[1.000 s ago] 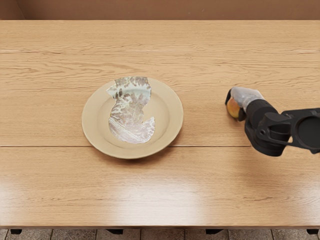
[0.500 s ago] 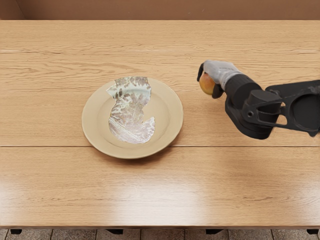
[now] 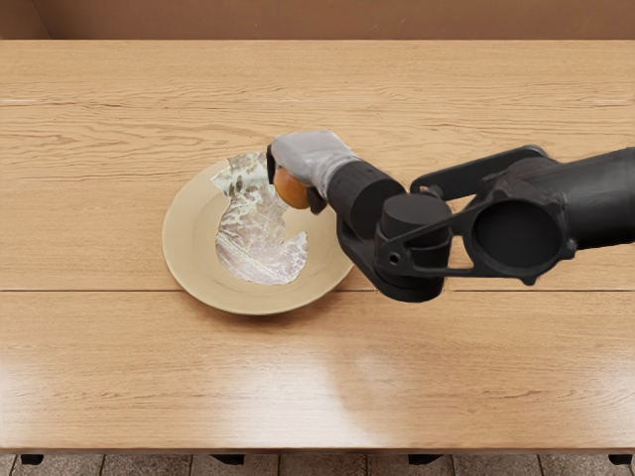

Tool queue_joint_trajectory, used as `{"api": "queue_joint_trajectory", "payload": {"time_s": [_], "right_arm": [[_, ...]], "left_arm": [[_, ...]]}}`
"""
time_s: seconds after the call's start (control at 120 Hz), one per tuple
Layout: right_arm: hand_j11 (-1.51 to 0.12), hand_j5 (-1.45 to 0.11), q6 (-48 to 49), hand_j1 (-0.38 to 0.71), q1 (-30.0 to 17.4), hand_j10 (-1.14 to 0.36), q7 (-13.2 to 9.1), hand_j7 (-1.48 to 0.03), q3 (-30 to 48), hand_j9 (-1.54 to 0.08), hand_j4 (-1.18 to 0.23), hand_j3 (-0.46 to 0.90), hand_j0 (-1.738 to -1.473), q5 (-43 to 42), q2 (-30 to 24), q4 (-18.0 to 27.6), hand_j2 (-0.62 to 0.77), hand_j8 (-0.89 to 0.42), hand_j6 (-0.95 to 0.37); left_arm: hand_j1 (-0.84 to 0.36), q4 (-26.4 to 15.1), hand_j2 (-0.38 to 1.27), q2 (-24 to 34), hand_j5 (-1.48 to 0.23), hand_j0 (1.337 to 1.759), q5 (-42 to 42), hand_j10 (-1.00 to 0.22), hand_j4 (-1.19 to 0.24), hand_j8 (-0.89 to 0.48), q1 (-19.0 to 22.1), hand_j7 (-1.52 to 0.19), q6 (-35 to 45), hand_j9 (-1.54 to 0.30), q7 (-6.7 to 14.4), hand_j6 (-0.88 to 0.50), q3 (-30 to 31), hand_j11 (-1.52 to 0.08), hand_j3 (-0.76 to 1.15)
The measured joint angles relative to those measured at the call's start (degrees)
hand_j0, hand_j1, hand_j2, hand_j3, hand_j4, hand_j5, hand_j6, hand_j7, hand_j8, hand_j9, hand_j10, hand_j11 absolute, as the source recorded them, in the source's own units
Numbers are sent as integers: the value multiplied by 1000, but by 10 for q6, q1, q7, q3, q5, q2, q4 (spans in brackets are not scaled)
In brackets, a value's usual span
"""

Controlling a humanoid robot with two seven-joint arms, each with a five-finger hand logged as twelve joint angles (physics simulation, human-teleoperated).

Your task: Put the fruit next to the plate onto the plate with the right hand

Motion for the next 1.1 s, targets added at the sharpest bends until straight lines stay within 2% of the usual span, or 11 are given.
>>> {"api": "queue_joint_trajectory", "payload": {"time_s": [0.15,0.225,0.275,0.725,0.742,0.825,0.9,0.992,1.1], "right_arm": [[-919,-905,-1,183,-9,-572,0,-876,6,-917,-473,1,-1651,2,22,-2,119,-248,-316],[-919,-901,-5,209,-20,-571,0,-882,7,-914,-465,0,-1652,2,29,-3,164,-249,-307],[-922,-904,-9,177,-28,-570,0,-884,6,-917,-462,0,-1651,2,32,-4,82,-249,-302],[-915,-887,-17,160,-85,-596,0,-888,2,-903,-491,-1,-1649,-4,45,-29,70,-281,-318],[-894,-867,-17,155,-86,-598,0,-868,3,-882,-496,-1,-1650,-4,45,-30,59,-284,-323],[-602,-584,-19,-7,-93,-403,0,-585,12,-594,-336,0,-1652,-1,45,-43,38,-195,-221],[-425,-412,-19,-105,-96,-286,-1,-413,23,-419,-239,0,-1654,0,45,-48,25,-141,-160],[-281,-273,-19,-185,-96,-190,-1,-273,44,-277,-160,0,-1656,2,39,-50,15,-98,-110],[-176,-172,-12,-243,-128,-121,-1,-172,149,-174,-103,0,-1657,20,-20,-36,8,-67,-74]], "left_arm": [[349,0,0,0,0,1658,0,0,0,0,0,0,0,0,0,-1,0,0,0],[349,0,0,0,0,1658,0,0,-1,0,0,0,0,0,0,-1,0,0,0],[349,0,0,0,0,1658,0,0,0,0,0,0,0,0,0,-1,0,0,0],[349,0,0,0,0,1658,0,0,0,-1,0,0,0,0,0,-1,0,0,0],[349,0,0,0,0,1658,0,0,0,-1,0,0,0,0,0,-1,0,0,0],[349,0,0,0,0,1658,0,0,0,-1,0,0,0,0,0,-1,0,0,0],[349,0,0,0,0,1658,0,0,0,-1,0,0,0,0,0,-1,0,0,0],[349,0,0,0,0,1658,0,0,0,-1,0,0,0,0,0,-1,0,0,0],[349,0,0,0,0,1658,0,0,0,-1,0,0,0,0,0,-1,0,0,0]]}}
